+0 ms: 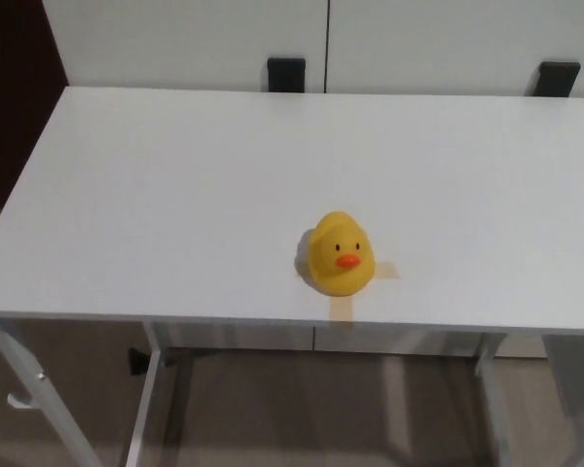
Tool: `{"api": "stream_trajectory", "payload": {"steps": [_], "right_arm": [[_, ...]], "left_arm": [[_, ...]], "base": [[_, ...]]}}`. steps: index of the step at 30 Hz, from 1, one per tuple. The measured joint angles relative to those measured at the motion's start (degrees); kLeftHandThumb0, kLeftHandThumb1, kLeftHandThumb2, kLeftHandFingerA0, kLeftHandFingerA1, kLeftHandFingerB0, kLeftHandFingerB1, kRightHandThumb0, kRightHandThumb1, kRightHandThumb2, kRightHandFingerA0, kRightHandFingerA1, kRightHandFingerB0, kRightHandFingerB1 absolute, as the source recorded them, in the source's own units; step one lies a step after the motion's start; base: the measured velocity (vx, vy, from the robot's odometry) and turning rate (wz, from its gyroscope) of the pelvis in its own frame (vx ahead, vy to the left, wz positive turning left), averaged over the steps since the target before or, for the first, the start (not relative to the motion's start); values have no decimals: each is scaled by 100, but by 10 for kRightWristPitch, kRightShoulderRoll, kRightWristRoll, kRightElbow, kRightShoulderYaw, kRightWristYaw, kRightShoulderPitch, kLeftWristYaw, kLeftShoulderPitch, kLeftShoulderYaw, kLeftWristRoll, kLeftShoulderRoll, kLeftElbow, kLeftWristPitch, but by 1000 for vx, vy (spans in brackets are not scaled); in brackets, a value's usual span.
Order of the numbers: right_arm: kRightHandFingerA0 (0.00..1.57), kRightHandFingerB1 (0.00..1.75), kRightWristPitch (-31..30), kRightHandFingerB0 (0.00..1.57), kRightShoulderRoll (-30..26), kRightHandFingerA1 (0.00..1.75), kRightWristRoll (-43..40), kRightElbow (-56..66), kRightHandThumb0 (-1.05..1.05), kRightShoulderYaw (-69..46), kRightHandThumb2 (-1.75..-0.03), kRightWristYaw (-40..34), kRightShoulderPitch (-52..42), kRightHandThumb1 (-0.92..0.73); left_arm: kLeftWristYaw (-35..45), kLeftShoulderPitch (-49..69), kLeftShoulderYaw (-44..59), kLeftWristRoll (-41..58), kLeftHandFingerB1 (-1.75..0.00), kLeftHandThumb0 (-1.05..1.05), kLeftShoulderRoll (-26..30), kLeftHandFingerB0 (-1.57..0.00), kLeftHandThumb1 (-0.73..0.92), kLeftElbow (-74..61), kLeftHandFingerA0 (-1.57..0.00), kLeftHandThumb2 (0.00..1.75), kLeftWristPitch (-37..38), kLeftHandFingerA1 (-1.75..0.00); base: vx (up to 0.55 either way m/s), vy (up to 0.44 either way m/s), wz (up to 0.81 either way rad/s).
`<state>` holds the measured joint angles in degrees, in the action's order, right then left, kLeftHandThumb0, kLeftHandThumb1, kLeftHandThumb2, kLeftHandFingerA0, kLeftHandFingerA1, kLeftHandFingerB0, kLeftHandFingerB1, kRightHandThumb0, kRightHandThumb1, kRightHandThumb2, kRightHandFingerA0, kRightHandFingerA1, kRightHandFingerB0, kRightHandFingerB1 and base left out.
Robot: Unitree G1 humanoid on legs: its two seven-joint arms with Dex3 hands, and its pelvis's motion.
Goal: The robot uses its right hand to push the yellow duck toy to the center of the white desk.
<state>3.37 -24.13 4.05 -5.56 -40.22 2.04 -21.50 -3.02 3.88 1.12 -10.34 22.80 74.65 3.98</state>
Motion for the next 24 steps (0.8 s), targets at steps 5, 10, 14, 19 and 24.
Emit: {"api": "stream_trajectory", "payload": {"steps": [5,10,14,19,24], "right_arm": [[6,58,32,5,-11,60,-47,-96,-35,-63,-107,33,-43,-59],[35,62,57,15,-12,86,-67,-202,-22,-65,-61,48,-32,-60],[48,61,76,28,-15,73,-78,-286,-21,-55,-97,55,-1,-53],[76,66,80,61,-23,74,-88,-385,-19,-45,-79,56,52,-61],[112,62,70,99,-37,60,-89,-466,-9,-23,-87,40,93,-43]], "left_arm": [[0,3,1,0,-88,-14,3,-89,59,0,-86,81,0,-84],[-1,4,2,0,-87,-14,4,-89,60,-1,-84,81,0,-81],[-2,6,3,0,-86,-15,5,-88,61,-1,-85,76,0,-83],[-3,5,3,0,-87,-15,6,-88,63,0,-85,79,0,-84],[-3,2,6,1,-84,-17,7,-88,63,0,-86,74,0,-81]], "base": [[0,0,0],[0,0,0],[0,0,0],[0,0,0],[0,0,0]]}}
